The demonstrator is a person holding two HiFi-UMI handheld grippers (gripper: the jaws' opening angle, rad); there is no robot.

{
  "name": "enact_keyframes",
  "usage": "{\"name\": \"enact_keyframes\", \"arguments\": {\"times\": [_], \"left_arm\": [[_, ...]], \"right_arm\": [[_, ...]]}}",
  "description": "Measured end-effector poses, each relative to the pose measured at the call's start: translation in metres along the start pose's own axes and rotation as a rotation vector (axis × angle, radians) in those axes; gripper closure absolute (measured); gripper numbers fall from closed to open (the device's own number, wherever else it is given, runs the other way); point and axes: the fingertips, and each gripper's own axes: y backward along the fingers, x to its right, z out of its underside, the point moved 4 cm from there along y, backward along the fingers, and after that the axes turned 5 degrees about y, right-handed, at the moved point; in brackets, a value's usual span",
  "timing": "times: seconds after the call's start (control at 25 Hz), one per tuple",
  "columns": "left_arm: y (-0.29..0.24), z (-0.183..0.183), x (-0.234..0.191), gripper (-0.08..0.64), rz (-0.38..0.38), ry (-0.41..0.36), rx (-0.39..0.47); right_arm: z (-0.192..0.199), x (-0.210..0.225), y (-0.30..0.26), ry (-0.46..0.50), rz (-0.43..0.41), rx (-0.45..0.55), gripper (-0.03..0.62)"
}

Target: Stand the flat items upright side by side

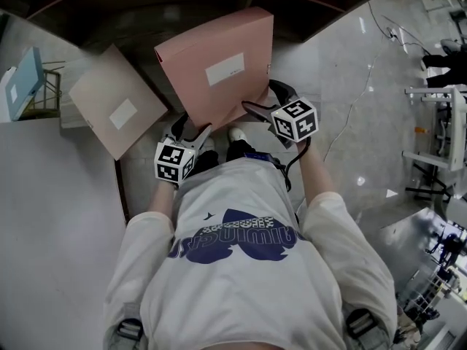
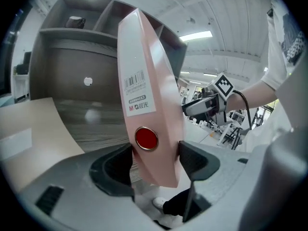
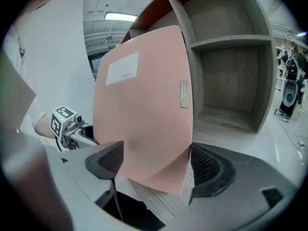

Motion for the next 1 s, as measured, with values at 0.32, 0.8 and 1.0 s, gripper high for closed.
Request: {"name": "enact_keyframes", "arguments": {"times": [0.32, 0.8, 1.0], "left_arm": [[-0.005, -0.001, -0.006, 0.250, -0.056, -0.122, 0.008], [-0.010, 0.010, -0.005, 0.264, -0.113, -0.205, -0.033], [-0.013, 0.016, 0.003, 0.264, -0.119, -0.234, -0.065]], "right_arm": [[0.001, 0.001, -0.008, 0.062, 0.115, 0.027, 0.190], [-0.011, 0.010, -0.028, 0.203, 0.044, 0.008, 0.190], [-0.016, 0.017, -0.031, 0.236, -0.014, 0.003, 0.190]]}}
